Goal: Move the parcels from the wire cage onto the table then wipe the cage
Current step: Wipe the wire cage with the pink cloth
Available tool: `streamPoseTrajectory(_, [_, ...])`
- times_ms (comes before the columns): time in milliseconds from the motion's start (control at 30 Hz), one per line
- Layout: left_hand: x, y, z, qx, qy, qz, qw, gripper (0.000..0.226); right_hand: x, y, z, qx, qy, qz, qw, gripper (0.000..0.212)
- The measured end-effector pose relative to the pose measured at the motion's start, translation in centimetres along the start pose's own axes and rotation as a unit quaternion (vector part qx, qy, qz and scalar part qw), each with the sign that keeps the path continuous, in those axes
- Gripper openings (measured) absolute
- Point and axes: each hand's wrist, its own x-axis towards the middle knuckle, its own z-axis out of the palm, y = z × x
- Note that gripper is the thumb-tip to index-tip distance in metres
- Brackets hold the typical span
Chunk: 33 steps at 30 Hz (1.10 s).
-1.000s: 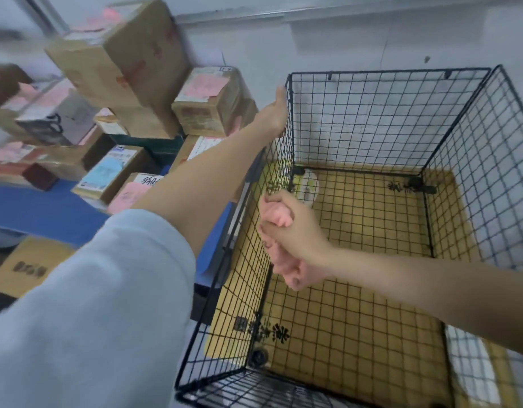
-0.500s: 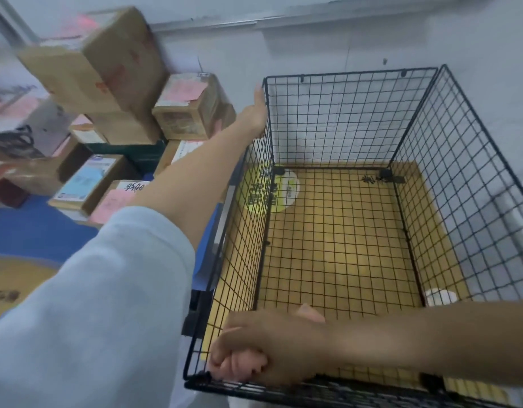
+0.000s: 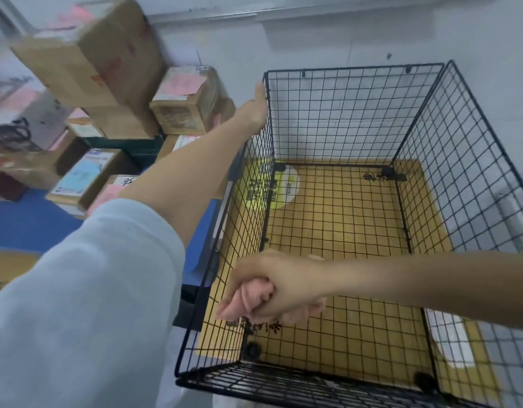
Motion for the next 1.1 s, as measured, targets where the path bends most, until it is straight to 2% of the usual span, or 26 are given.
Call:
streamPoseTrajectory(100, [0.6, -0.1, 0.0, 0.007, 0.011, 0.005, 1.0, 0.084, 0.6, 1.3, -1.8, 0.0, 0.009, 0.004, 1.0, 0.031])
streamPoseTrajectory(200, [1.5, -0.1, -0.2, 0.009, 0.027, 0.02, 0.999, 0.077, 1.0, 3.6, -4.2, 0.015, 0.037, 0.063, 0.997, 0.035])
streamPoseTrajectory(333, [2.6, 0.8, -0.6, 0.006, 0.028, 0.045, 0.999, 0.071, 1.7, 7.9, -9.1, 0.057, 0.131, 0.152, 0.978, 0.031])
streamPoseTrajectory(467, [3.9, 1.3, 0.0, 0.006, 0.023, 0.056, 0.998, 0.067, 3.5, 13.0, -13.7, 0.085, 0.277, 0.233, 0.928, 0.026])
streamPoseTrajectory(567, [4.6, 0.9, 0.6, -0.009, 0.026, 0.056, 0.998, 0.064, 5.5, 16.1, -16.8, 0.076, 0.394, 0.263, 0.877, 0.035])
streamPoseTrajectory(667, [4.8, 0.7, 0.7, -0.018, 0.025, 0.052, 0.998, 0.062, 7.4, 18.8, -18.6, 0.081, 0.455, 0.287, 0.839, 0.035])
streamPoseTrajectory(733, [4.8, 0.8, 0.7, -0.015, 0.025, 0.052, 0.998, 0.061, 8.6, 20.4, -19.0, 0.086, 0.472, 0.295, 0.826, 0.025])
streamPoseTrajectory(800, [4.8, 0.8, 0.7, -0.021, 0.032, 0.055, 0.998, 0.061, 10.0, 21.3, -18.8, 0.082, 0.466, 0.298, 0.829, 0.02])
streamPoseTrajectory(933, [4.7, 0.9, 0.6, -0.024, 0.037, 0.046, 0.998, 0.059, 11.7, 21.3, -17.9, 0.134, 0.476, 0.282, 0.822, 0.033])
streamPoseTrajectory(1100, [4.4, 1.1, 0.6, -0.033, 0.032, 0.045, 0.998, 0.058, 12.4, 21.7, -17.7, 0.09, 0.471, 0.292, 0.828, 0.042])
